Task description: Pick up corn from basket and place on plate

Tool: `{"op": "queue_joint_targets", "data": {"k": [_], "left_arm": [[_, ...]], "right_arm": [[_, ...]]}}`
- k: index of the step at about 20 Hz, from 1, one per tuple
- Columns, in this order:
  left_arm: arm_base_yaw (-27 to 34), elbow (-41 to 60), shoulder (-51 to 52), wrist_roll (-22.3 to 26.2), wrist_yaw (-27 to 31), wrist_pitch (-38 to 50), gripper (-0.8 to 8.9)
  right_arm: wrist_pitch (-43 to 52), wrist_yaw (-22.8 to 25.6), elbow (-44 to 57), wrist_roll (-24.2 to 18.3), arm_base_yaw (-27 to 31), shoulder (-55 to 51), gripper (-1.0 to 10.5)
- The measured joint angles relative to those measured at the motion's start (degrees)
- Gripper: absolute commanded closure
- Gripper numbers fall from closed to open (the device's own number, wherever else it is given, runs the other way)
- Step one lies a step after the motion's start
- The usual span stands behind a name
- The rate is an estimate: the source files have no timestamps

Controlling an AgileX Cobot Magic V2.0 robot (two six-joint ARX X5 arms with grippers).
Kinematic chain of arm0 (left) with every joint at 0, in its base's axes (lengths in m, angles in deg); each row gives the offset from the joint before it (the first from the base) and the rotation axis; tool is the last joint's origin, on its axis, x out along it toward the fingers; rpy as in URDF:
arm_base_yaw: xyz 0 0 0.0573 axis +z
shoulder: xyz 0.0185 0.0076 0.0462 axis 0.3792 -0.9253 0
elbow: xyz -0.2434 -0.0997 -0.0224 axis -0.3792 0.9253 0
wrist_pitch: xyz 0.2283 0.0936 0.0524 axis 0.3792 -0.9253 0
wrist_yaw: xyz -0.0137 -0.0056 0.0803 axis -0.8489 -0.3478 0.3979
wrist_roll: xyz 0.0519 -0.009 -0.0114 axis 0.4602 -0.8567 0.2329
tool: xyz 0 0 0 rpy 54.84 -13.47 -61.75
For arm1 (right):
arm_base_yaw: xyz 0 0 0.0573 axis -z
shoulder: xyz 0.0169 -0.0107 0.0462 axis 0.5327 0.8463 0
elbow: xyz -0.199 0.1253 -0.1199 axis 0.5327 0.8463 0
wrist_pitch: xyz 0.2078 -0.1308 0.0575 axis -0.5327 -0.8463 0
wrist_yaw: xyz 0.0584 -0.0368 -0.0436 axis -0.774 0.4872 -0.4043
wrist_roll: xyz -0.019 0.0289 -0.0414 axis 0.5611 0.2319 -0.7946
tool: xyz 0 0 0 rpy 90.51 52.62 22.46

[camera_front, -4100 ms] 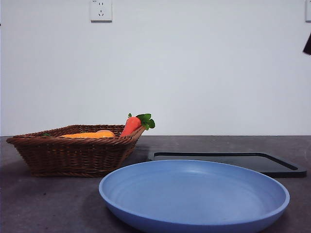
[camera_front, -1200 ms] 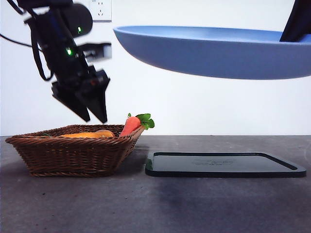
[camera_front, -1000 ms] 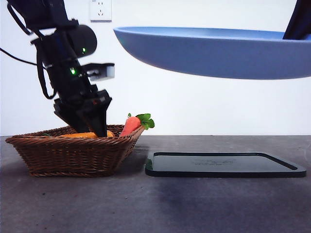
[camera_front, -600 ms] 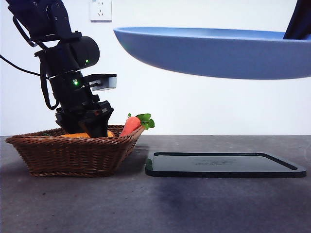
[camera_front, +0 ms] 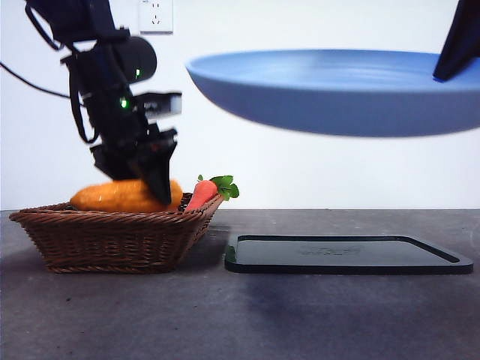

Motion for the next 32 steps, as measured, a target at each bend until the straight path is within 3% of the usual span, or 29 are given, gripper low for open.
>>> {"op": "queue_joint_targets", "data": {"k": [2, 8, 10, 15, 22, 25, 32], "left_arm": [[0.0, -2.4, 2.6, -1.7, -3.7, -2.0, 6.08], [-0.9, -5.6, 13.3, -8.9, -24.6, -5.8, 6.08], [-3.3, -5.6, 13.6, -9.0, -27.1, -9.7, 6.08], [-11.6, -5.6, 10.2, -6.8, -25.6, -10.8, 6.08], [-19.6, -5.5, 5.2, -3.8, -7.8, -7.9, 6.0], [-21.4, -5.5, 4.3, -3.4, -3.4, -6.3, 5.06], [-22.7, -5.5, 3.4, -3.0, -2.0, -5.9, 4.67]], "right_arm": [[0.5, 1.4, 0.0, 0.6, 0.0, 1.5, 9.4], [11.4, 2.4, 0.0, 4.7, 1.1, 14.4, 9.4], [15.3, 1.4, 0.0, 6.7, 1.1, 19.0, 9.4], [22.3, -5.8, 0.0, 11.4, 1.1, 23.9, 9.4], [22.4, -6.3, 0.0, 12.7, 1.1, 24.0, 9.4], [22.5, -6.3, 0.0, 12.7, 1.1, 24.0, 9.4], [22.3, -6.3, 0.0, 12.8, 1.1, 24.0, 9.4]]}}
